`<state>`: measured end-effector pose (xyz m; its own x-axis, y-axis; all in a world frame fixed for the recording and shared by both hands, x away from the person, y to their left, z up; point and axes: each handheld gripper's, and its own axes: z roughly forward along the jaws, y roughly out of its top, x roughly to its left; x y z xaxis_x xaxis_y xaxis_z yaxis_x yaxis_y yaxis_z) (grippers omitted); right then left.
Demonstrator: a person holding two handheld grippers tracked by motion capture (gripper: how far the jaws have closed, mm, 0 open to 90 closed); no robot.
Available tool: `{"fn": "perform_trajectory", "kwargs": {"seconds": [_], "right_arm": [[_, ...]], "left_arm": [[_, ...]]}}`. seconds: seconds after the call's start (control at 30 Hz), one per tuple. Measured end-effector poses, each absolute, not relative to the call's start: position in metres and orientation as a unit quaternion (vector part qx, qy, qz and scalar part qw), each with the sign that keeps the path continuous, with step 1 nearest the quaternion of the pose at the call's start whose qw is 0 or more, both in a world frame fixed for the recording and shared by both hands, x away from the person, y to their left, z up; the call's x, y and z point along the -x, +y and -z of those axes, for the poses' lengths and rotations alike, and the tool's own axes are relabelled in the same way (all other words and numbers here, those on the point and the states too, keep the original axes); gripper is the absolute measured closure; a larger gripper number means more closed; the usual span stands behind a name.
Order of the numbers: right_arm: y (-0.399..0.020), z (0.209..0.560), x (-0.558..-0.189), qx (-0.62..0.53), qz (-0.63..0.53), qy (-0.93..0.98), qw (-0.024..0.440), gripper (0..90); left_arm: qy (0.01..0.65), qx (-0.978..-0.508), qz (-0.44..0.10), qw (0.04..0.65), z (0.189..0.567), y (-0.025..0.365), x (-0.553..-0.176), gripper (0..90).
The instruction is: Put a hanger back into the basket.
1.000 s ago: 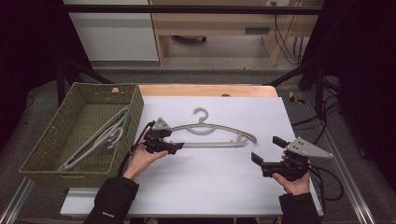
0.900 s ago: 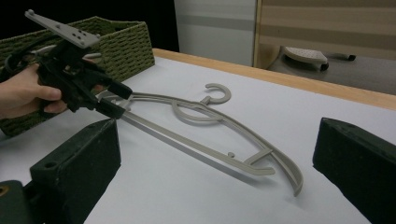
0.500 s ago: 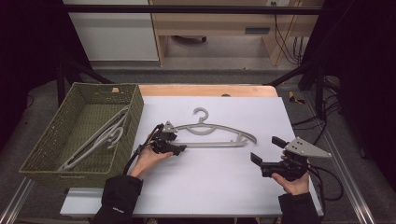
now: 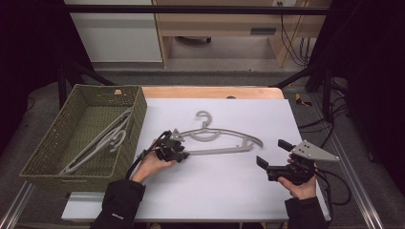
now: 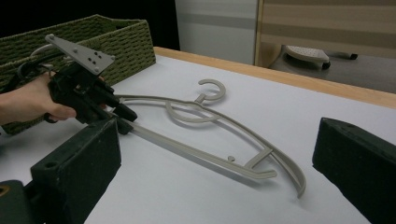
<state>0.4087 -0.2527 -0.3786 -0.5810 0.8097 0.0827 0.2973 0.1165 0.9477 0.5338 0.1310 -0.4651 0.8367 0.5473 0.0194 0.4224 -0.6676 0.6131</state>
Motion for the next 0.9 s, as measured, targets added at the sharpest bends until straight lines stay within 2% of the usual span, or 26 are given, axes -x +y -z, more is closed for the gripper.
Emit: {"fn": "perform_trajectory", "kwargs": {"seconds": [0.17,0.47,0.57,0.6,0.67,0.77,0.9], "right_arm": [[-0.253,0.378,-0.409,-0.391,-0.538,0.708,0.238,1.2],[-0.253,0.378,-0.408,-0.39,-0.539,0.708,0.238,1.2],[-0.253,0.378,-0.408,-0.391,-0.539,0.708,0.238,1.3],[-0.253,0.378,-0.408,-0.389,-0.539,0.708,0.237,1.2],[-0.252,0.378,-0.408,-0.388,-0.54,0.708,0.237,1.2],[-0.253,0.378,-0.408,-0.388,-0.54,0.708,0.237,1.2],[-0.252,0.378,-0.408,-0.389,-0.538,0.71,0.236,1.3]], "left_arm": [[0.245,-0.92,-0.09,0.293,0.461,0.126,-0.521,72.3],[0.225,-0.927,-0.065,0.294,0.455,0.113,-0.495,76.4],[0.22,-0.927,-0.078,0.293,0.455,0.108,-0.488,76.5],[0.218,-0.927,-0.081,0.294,0.454,0.109,-0.489,75.6],[0.241,-0.914,-0.087,0.314,0.448,0.117,-0.494,65.3],[0.284,-0.889,-0.106,0.344,0.442,0.131,-0.503,54.6],[0.333,-0.873,-0.128,0.333,0.448,0.145,-0.519,49.6]]}}
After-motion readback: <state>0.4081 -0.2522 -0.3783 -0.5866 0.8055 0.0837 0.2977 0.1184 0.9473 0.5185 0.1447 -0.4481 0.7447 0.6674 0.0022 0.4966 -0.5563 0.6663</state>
